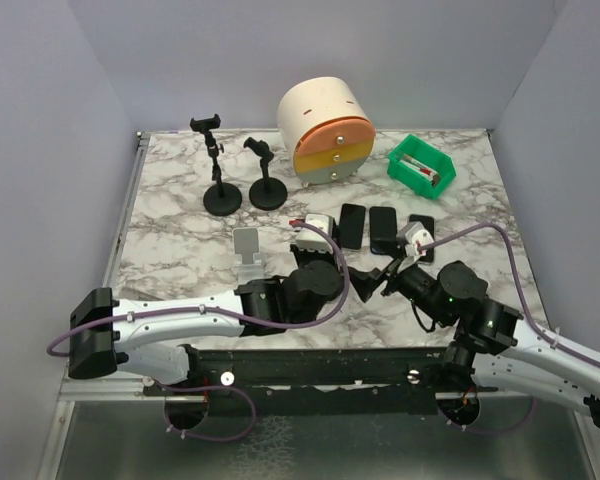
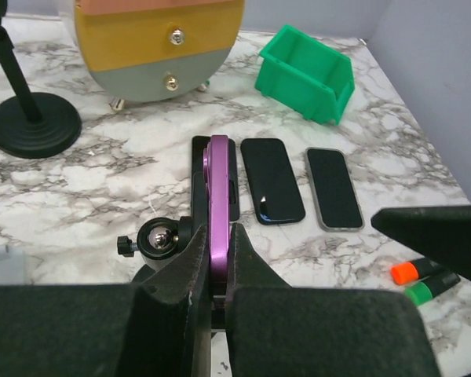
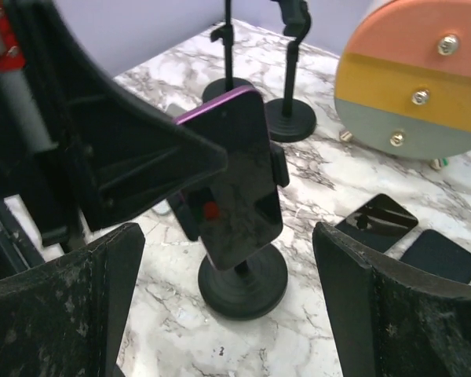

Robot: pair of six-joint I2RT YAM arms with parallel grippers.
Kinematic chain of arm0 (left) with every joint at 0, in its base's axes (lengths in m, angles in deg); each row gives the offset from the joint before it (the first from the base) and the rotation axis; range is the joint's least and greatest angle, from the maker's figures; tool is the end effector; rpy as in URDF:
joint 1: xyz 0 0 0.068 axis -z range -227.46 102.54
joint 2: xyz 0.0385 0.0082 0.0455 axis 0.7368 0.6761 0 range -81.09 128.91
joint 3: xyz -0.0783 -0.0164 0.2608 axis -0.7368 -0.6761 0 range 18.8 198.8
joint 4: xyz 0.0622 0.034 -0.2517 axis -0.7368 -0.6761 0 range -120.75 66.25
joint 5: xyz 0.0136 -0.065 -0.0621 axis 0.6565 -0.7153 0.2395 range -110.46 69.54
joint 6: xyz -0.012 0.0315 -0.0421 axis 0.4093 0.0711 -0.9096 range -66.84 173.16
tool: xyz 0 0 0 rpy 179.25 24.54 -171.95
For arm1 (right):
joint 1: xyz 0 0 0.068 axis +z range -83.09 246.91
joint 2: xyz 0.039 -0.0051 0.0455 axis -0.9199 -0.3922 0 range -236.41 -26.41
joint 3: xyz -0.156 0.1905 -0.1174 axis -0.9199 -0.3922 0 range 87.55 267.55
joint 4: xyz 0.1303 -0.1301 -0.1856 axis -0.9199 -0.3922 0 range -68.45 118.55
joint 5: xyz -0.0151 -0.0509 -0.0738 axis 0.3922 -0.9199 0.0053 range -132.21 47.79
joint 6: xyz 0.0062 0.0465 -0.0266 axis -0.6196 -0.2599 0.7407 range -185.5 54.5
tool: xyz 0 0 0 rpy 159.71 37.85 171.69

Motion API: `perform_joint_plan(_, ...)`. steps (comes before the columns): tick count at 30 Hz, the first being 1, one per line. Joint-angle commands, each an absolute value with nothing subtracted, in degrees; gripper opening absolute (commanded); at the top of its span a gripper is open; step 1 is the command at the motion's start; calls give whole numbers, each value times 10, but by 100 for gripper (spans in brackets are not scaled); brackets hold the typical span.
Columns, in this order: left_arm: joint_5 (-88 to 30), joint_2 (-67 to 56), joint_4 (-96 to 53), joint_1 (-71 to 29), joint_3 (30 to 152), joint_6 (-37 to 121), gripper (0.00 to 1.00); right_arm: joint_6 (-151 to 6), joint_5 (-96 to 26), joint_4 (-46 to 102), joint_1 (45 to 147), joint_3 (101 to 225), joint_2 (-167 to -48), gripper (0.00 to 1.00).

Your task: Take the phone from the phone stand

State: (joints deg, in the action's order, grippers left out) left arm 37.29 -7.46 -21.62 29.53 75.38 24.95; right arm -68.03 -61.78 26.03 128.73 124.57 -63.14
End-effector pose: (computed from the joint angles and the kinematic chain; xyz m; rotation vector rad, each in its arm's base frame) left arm 0.0941 -0.2732 0.3284 0.0429 1.7277 -0.4382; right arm 0.0863 0.1360 0.3284 -0.5671 1.5388 0.5924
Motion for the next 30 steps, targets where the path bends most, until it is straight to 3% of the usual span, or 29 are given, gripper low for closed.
perform_joint_plan(1,415,-115,-155,293,763,278,0,-625,-506,349,1289,1185,-589,93)
perform_joint_plan(4,342,-156,-113,288,730,330,0,-615,-450,410,1289,1137,-587,93)
perform_joint_plan(11,192,-226,-204,246,743,319,0,-640,-441,513,1289,1106,-666,93)
perform_joint_plan(30,76,-274,-260,216,738,279,0,-619,-444,777,1289,996,-744,93)
